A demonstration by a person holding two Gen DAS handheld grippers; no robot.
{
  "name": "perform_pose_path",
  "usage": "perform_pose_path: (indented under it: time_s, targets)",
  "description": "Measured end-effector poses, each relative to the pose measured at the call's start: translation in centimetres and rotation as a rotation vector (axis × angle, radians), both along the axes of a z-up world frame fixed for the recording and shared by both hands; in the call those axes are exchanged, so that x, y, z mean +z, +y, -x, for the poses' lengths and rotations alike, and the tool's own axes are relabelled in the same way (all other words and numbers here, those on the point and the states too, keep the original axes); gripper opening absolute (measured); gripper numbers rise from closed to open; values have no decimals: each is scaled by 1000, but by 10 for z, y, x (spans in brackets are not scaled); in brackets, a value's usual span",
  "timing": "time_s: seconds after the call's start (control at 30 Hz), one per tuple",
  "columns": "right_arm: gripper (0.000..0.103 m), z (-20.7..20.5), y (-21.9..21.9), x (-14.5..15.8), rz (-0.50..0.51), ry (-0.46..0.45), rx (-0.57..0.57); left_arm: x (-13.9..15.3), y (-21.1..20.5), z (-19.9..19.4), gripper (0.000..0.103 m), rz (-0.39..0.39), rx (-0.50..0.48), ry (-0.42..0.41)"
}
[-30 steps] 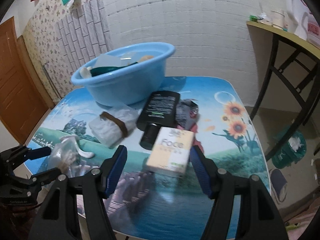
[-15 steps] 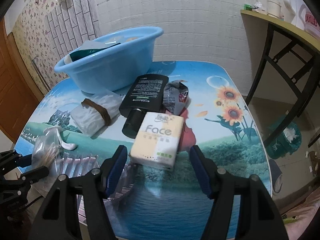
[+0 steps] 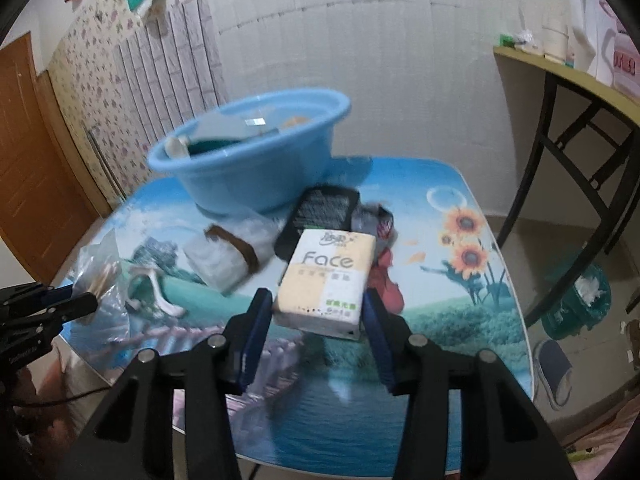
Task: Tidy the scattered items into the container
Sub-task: 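Grasp the cotton swab bag with the left gripper while the right grasps the Face tissue pack, then carry the swab bag and tissue pack over the basin with both grippers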
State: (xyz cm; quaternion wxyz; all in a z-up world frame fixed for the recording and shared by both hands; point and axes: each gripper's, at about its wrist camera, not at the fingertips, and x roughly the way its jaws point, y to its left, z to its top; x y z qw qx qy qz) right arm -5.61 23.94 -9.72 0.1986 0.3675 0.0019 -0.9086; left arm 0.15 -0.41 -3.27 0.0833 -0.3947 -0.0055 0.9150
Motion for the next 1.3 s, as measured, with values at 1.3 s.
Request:
perform_pose_path:
  time_s: [1.3]
  targets:
    - [46, 46, -55, 60, 122, 153, 137, 68, 13, 96, 17, -19, -11, 157]
